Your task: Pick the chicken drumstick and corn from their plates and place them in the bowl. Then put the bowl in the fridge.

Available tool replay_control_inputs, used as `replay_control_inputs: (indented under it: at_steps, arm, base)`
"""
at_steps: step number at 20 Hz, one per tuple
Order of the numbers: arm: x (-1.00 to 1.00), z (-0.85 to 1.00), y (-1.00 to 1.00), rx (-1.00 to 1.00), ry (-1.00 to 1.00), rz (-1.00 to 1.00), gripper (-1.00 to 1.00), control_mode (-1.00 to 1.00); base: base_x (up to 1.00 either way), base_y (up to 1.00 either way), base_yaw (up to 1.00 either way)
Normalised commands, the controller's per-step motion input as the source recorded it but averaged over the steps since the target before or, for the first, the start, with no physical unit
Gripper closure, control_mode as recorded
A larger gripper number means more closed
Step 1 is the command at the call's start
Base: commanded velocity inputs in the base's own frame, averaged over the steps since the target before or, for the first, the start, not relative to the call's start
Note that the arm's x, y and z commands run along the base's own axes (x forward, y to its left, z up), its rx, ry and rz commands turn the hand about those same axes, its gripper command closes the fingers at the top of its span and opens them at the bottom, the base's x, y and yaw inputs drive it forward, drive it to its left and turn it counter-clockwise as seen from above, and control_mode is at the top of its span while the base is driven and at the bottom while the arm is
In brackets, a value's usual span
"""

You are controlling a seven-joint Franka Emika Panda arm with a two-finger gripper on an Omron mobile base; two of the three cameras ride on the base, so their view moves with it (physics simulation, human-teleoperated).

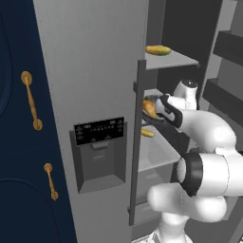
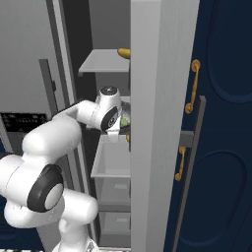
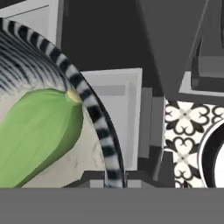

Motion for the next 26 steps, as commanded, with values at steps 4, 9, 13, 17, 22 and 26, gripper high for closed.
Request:
replay_control_inputs:
  at_steps: [4,9,13,17,22,26]
  arm:
    - [0.68,-0.27,-0.12,0.00,0.00,0.00,1.00,-1.00]
    - [0.74,-0.15,0.00,0.01,0.00,0.00,1.00,-1.00]
    - [0.49,-0.25,0.07,0.03,-0.05,0.00,1.00,-1.00]
    - [0.28,-0.39,0.01,0.03,-0.12,0.00,1.00,-1.00]
    - [0.31,-0.39,0.05,0.05,-0.17,0.00,1.00,-1.00]
    - [0.11,-0.19,0.10,0.04,-0.12,0.00,-1.00,-1.00]
  base:
    - [0.00,0.00,0.00]
    - [0.00,0.00,0.00]
    - [0.00,0.00,0.00]
    - [0.00,0.00,0.00]
    - [0.00,0.00,0.00]
    - [0.00,0.00,0.00]
